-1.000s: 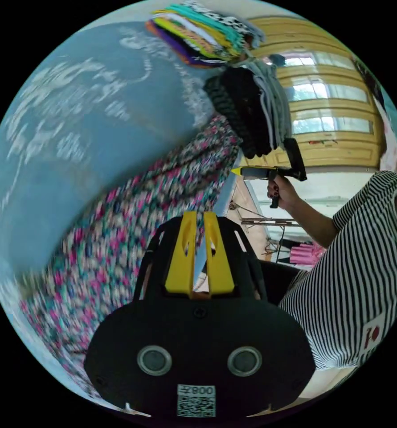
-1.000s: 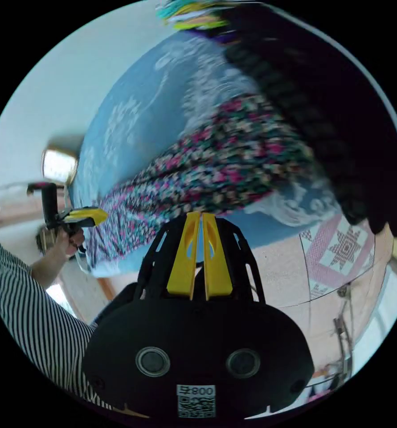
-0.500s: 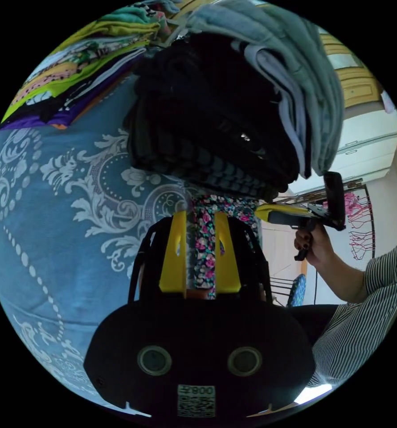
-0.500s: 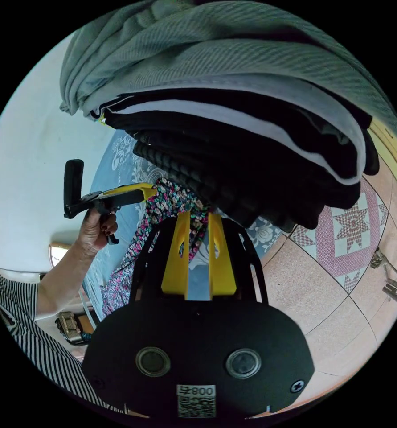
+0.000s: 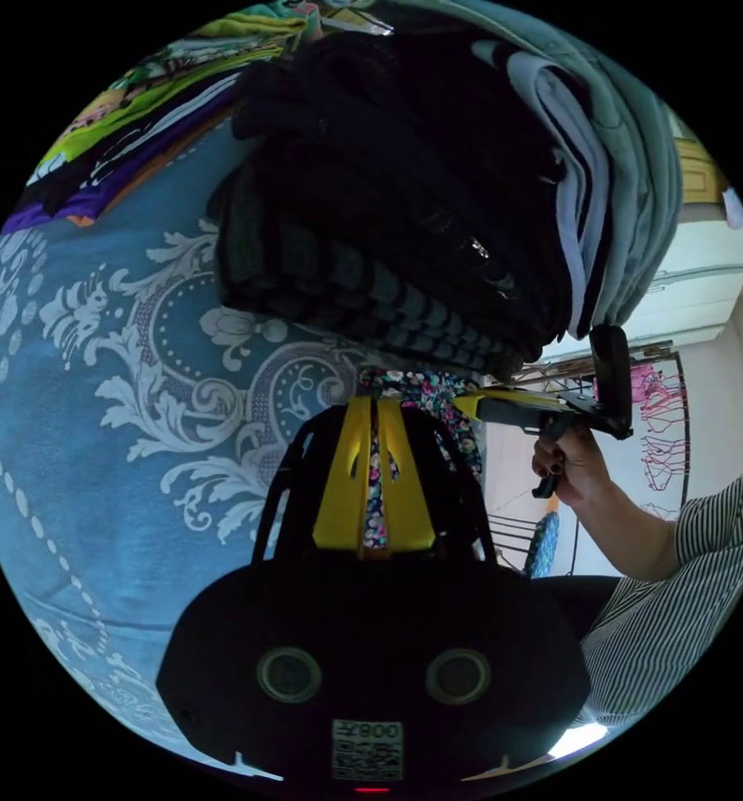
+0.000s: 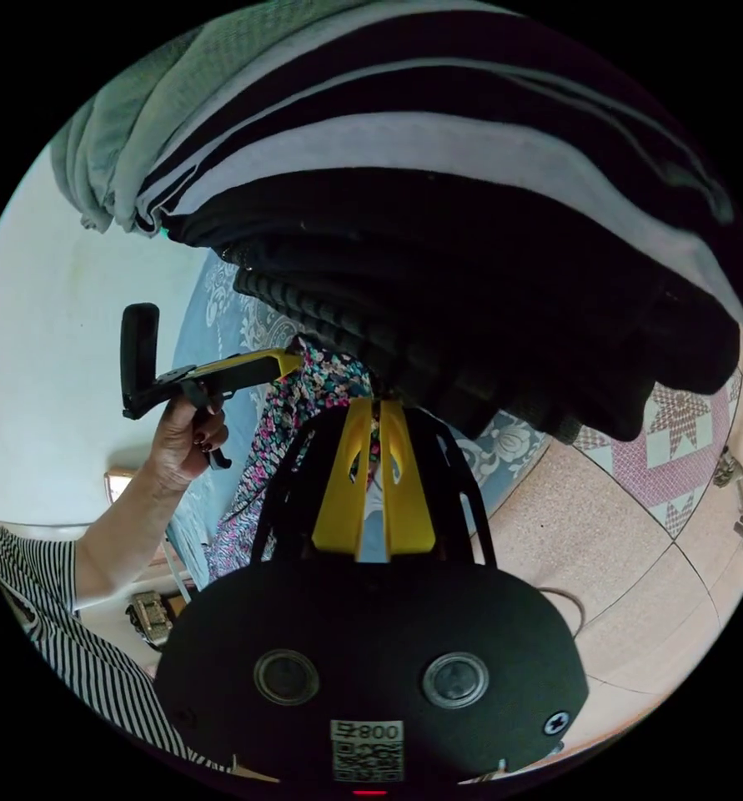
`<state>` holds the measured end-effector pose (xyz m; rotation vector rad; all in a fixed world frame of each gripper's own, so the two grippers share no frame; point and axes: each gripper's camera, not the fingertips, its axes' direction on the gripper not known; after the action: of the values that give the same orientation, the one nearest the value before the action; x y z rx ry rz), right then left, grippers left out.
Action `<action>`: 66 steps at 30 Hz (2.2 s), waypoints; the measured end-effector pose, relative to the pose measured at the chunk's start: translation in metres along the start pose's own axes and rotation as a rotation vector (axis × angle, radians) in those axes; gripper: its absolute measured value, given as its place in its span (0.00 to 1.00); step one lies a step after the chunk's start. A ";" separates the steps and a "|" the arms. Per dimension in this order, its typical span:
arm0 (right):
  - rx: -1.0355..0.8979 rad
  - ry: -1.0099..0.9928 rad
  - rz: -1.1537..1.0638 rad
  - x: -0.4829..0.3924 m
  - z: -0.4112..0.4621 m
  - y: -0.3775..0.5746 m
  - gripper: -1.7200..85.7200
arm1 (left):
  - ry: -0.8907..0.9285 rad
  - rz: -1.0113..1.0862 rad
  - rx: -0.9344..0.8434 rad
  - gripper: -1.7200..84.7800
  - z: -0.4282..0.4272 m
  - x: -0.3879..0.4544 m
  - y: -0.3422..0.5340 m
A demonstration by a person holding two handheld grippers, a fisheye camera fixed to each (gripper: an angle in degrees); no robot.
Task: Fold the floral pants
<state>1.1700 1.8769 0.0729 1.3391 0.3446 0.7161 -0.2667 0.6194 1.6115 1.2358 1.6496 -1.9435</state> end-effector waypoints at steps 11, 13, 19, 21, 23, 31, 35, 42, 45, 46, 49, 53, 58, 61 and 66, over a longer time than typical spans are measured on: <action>0.022 -0.014 0.022 -0.002 -0.018 0.007 0.03 | -0.018 -0.023 0.010 0.03 -0.027 0.005 0.006; 0.022 -0.013 0.019 -0.007 -0.023 0.009 0.03 | -0.016 -0.009 0.024 0.03 -0.037 0.009 0.013; 0.071 -0.139 -0.029 -0.037 -0.057 0.024 0.03 | 0.019 0.087 0.105 0.03 -0.090 0.031 0.057; 0.082 -0.181 -0.071 -0.053 -0.070 0.029 0.03 | 0.055 0.105 0.139 0.03 -0.110 0.035 0.075; 0.061 -0.220 -0.148 -0.080 -0.085 0.036 0.03 | 0.104 0.137 0.195 0.03 -0.139 0.042 0.106; -0.175 -0.442 -0.490 -0.202 -0.113 0.067 0.03 | 0.169 0.156 0.315 0.03 -0.232 0.058 0.262; -0.409 -0.571 -0.649 -0.282 -0.100 0.098 0.03 | 0.201 0.093 0.328 0.03 -0.271 0.067 0.369; -0.727 -0.625 -0.849 -0.396 -0.052 0.159 0.03 | 0.106 -0.145 0.281 0.03 -0.308 0.080 0.556; -0.854 -0.587 -0.921 -0.437 -0.026 0.192 0.03 | 0.102 -0.275 0.284 0.03 -0.310 0.083 0.641; -0.905 -0.574 -0.946 -0.452 -0.017 0.205 0.03 | 0.099 -0.317 0.278 0.03 -0.308 0.084 0.672; -0.997 -0.536 -1.004 -0.488 0.000 0.236 0.03 | 0.094 -0.412 0.289 0.03 -0.301 0.090 0.743; -1.076 -0.481 -1.120 -0.542 0.010 0.276 0.03 | 0.081 -0.499 0.367 0.04 -0.299 0.103 0.830; -1.096 -0.376 -1.297 -0.597 0.017 0.322 0.03 | 0.017 -0.612 0.433 0.05 -0.299 0.117 0.918; -1.137 -0.250 -1.400 -0.622 0.029 0.351 0.04 | -0.032 -0.741 0.477 0.06 -0.300 0.122 0.976; -1.188 -0.167 -1.452 -0.658 0.028 0.378 0.04 | -0.002 -0.797 0.670 0.05 -0.300 0.158 1.045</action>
<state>0.5954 1.4535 0.3309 -0.1660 0.5150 -0.4446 0.4998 0.6352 0.8251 0.7738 1.6985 -3.1624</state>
